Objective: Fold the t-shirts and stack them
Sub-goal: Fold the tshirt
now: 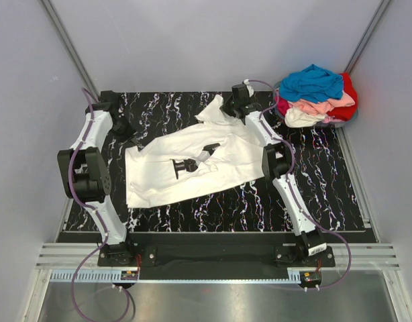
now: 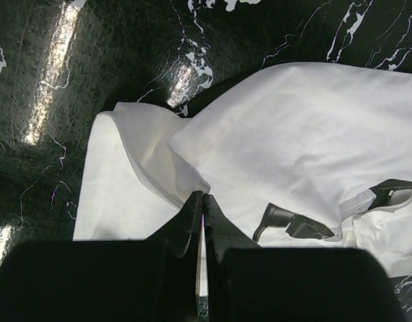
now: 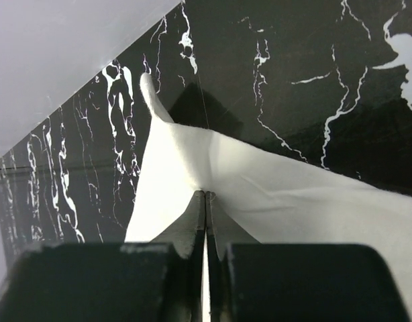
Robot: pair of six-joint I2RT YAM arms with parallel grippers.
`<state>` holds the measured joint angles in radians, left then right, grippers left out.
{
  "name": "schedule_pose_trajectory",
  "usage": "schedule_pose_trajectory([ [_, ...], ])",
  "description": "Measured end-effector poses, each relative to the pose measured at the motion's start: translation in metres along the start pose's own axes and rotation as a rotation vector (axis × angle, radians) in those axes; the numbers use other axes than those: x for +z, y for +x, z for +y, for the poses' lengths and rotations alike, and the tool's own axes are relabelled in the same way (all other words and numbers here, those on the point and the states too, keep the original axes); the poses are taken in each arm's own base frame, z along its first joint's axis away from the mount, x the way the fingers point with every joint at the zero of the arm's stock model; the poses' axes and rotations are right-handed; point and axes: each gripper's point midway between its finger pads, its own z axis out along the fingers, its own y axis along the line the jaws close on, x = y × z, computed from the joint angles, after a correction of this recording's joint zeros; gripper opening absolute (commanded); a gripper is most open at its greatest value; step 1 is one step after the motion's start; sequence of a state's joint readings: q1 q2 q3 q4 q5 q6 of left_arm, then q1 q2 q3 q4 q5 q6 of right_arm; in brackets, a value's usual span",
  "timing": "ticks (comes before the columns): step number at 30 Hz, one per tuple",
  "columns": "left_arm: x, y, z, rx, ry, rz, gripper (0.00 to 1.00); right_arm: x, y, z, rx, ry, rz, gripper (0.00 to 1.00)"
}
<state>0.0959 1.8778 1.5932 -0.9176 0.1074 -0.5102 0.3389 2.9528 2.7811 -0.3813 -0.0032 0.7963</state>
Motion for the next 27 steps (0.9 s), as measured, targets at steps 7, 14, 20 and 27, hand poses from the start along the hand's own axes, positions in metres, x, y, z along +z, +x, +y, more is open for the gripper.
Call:
schedule_pose_trajectory([
  [7,-0.006,-0.007,0.002,-0.024,0.018,-0.016,0.04,-0.008,0.005,-0.008,0.050,0.008,0.038,0.00],
  [14,-0.009,-0.013,0.001,-0.028,0.037,-0.039,0.03,-0.056,0.010,-0.027,-0.015,0.093,0.065,0.00],
  [20,-0.006,-0.014,0.000,-0.030,0.042,-0.046,0.00,-0.064,-0.017,-0.011,-0.099,0.050,0.039,0.00],
  [27,-0.005,-0.019,-0.001,-0.017,0.046,-0.070,0.00,-0.099,-0.072,0.008,-0.107,0.016,-0.033,0.00],
])
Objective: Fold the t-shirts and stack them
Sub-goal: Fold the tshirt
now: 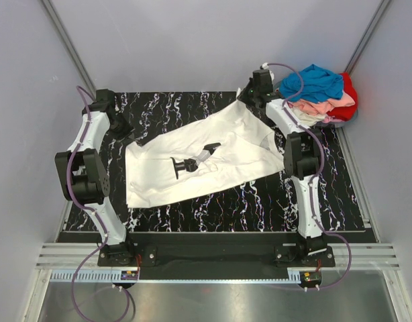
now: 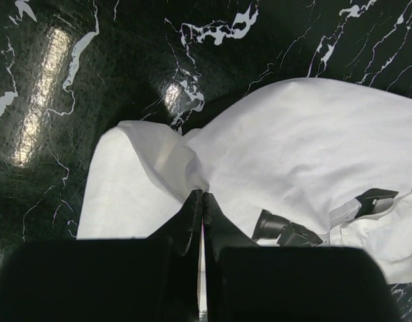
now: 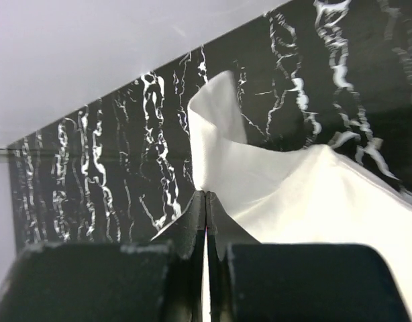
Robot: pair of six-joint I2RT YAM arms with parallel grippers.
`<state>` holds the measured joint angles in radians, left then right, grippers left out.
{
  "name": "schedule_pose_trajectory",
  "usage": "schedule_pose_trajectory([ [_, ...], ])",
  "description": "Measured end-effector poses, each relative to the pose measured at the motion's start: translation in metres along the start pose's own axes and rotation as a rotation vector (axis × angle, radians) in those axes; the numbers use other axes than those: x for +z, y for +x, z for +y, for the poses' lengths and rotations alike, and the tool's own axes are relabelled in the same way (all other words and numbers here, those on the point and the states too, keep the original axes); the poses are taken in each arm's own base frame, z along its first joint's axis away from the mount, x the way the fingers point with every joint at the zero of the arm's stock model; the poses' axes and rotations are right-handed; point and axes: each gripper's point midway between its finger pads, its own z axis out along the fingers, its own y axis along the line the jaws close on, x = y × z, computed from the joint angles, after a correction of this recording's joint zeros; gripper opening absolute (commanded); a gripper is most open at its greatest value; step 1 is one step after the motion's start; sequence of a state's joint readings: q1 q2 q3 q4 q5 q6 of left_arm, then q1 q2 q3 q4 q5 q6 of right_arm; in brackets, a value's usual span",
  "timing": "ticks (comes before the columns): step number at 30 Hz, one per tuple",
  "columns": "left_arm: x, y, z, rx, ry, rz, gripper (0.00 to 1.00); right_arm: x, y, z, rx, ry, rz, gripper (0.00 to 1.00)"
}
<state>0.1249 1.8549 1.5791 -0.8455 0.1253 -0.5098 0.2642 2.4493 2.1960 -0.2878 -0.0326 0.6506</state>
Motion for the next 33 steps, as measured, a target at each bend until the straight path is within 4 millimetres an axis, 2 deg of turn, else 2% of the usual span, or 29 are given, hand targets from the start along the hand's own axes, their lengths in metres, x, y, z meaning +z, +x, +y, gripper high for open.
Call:
schedule_pose_trajectory([
  [8,-0.005,-0.015,0.003,0.044,-0.032,-0.054,0.00,-0.082,-0.058,-0.009,0.037,0.004,-0.080,0.00],
  [13,-0.018,-0.039,-0.006,0.059,-0.028,-0.120,0.00,-0.106,-0.073,-0.020,0.054,0.013,-0.107,0.00],
  [18,-0.023,-0.068,-0.017,0.078,-0.026,-0.177,0.00,-0.103,-0.069,-0.022,0.057,0.011,-0.078,0.00],
  [22,-0.019,-0.097,-0.029,0.097,-0.026,-0.220,0.00,-0.086,-0.074,-0.013,0.049,-0.029,-0.066,0.00],
  [25,-0.013,-0.112,-0.034,0.111,-0.031,-0.231,0.00,-0.074,-0.071,-0.015,0.044,-0.035,-0.048,0.00],
  [28,-0.009,-0.118,-0.035,0.126,-0.040,-0.231,0.00,-0.063,-0.061,-0.022,0.043,-0.029,-0.014,0.00],
  [33,-0.009,-0.116,-0.027,0.132,-0.073,-0.222,0.00,-0.053,-0.055,-0.028,0.041,-0.023,0.032,0.00],
])
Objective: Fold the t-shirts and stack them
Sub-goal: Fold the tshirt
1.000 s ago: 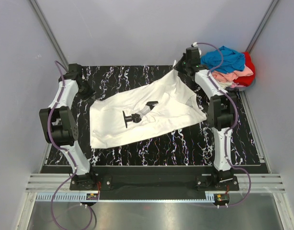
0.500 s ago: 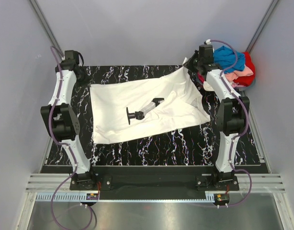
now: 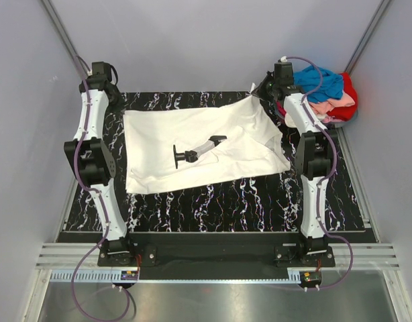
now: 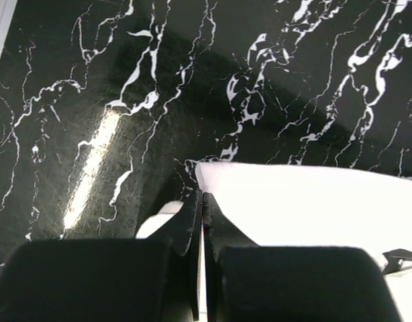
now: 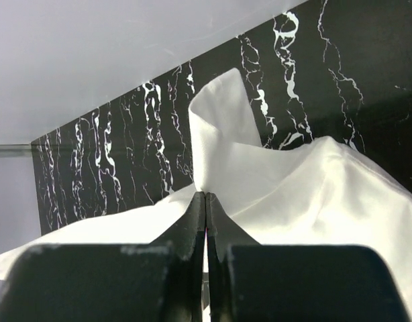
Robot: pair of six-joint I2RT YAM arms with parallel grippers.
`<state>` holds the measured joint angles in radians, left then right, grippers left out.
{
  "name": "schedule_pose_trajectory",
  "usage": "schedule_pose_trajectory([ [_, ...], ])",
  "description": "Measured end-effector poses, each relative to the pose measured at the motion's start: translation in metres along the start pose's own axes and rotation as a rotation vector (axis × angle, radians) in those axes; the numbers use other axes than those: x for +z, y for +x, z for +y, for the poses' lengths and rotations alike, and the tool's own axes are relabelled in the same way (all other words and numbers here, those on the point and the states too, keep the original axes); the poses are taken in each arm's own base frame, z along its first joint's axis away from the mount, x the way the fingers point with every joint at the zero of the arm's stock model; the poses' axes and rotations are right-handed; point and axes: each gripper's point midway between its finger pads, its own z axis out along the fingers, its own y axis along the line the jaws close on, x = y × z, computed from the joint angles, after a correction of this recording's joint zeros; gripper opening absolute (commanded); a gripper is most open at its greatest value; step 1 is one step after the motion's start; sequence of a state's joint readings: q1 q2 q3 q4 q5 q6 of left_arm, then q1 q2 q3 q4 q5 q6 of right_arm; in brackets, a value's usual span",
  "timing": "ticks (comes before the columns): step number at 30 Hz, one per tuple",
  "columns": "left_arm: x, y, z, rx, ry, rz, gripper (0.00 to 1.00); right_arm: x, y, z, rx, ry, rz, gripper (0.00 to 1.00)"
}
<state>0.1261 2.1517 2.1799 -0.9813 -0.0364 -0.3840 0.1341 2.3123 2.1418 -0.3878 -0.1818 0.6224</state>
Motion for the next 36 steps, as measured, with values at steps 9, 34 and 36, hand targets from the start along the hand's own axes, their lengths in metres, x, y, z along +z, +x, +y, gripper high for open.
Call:
schedule_pose_trajectory([
  [9,-0.001,0.016,0.014,-0.003,-0.039,0.039,0.00,-0.011,0.022,-0.014,0.000,0.014,0.064,0.00],
  [34,-0.010,0.145,0.081,-0.037,-0.140,0.221,0.36,-0.125,0.142,-0.114,0.147,0.317,0.160,0.32],
  [36,-0.012,0.157,0.088,-0.046,-0.165,0.239,0.53,-0.131,0.154,-0.125,0.167,0.362,0.184,0.63],
])
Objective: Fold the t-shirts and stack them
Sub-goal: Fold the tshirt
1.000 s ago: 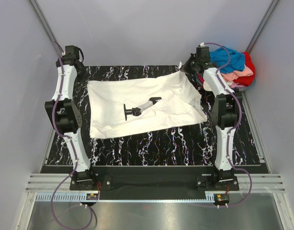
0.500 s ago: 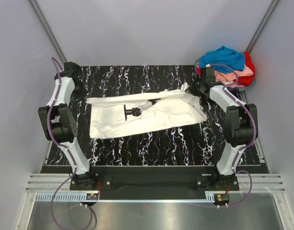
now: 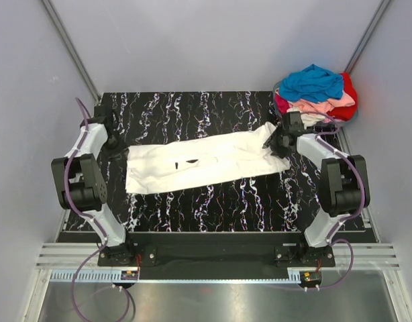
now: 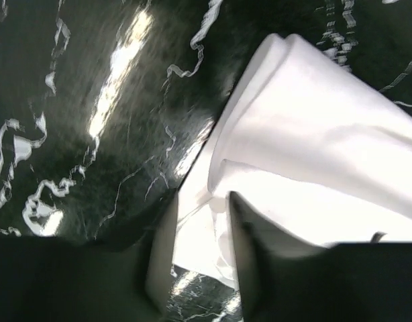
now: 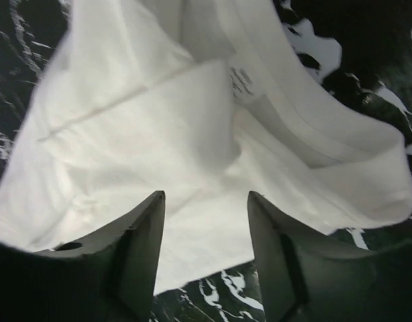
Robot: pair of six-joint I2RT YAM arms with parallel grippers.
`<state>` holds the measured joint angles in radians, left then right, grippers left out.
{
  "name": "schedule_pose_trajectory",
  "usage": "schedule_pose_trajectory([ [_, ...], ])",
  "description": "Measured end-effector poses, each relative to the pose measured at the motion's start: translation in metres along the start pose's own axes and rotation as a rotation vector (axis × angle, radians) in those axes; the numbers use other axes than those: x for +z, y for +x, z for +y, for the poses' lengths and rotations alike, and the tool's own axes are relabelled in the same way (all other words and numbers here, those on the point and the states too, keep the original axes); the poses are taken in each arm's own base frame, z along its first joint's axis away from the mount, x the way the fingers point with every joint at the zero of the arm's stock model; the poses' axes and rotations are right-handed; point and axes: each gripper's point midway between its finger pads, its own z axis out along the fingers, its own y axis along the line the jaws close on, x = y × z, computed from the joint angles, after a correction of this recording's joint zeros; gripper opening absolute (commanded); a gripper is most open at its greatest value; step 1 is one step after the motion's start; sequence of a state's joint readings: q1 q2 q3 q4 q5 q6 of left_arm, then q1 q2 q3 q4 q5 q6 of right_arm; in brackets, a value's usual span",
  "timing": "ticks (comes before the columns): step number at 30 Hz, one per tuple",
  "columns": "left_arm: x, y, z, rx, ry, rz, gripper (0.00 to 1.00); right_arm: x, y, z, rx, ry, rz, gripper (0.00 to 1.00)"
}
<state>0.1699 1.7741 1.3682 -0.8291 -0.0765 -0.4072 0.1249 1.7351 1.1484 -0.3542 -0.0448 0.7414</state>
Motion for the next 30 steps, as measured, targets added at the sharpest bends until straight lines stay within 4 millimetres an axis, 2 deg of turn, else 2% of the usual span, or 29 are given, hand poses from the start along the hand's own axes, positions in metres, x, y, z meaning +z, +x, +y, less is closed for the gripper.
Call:
schedule_pose_trajectory([
  [4,0.002,0.016,0.016,-0.011,-0.077,0.017,0.58,-0.001,0.029,-0.035,0.014,0.084,0.065,0.68],
  [7,-0.002,0.014,0.018,0.017,-0.137,-0.022,0.58,-0.017,0.051,-0.052,0.029,0.108,0.092,0.70],
  [9,-0.008,0.014,0.004,0.063,-0.144,-0.048,0.58,-0.028,0.055,-0.045,0.018,0.092,0.090,0.70],
  [11,-0.014,0.014,-0.018,0.116,-0.126,-0.072,0.57,-0.035,0.056,-0.025,-0.010,0.050,0.082,0.70],
  [13,-0.015,0.012,-0.041,0.155,-0.104,-0.090,0.57,-0.033,0.057,-0.005,-0.033,0.020,0.089,0.68],
  [15,-0.007,0.013,-0.070,0.202,-0.078,-0.097,0.54,-0.017,0.053,0.013,-0.045,0.002,0.103,0.67],
  [16,0.001,0.017,-0.074,0.215,-0.087,-0.080,0.54,-0.009,0.057,0.010,-0.045,0.023,0.129,0.66],
  [18,0.019,0.026,-0.077,0.230,-0.112,-0.038,0.52,0.011,0.057,0.012,-0.046,0.059,0.172,0.66],
  [20,0.039,0.042,-0.074,0.251,-0.145,0.025,0.52,0.039,0.053,0.018,-0.052,0.079,0.198,0.65],
  [21,0.048,0.051,-0.074,0.263,-0.158,0.058,0.52,0.045,0.053,0.022,-0.050,0.089,0.229,0.64],
  [27,0.045,0.073,-0.080,0.292,-0.136,0.076,0.50,0.094,0.009,0.082,-0.076,0.029,0.213,0.63],
  [30,0.038,0.099,-0.080,0.303,-0.100,0.100,0.50,0.117,-0.011,0.108,-0.086,-0.001,0.194,0.63],
])
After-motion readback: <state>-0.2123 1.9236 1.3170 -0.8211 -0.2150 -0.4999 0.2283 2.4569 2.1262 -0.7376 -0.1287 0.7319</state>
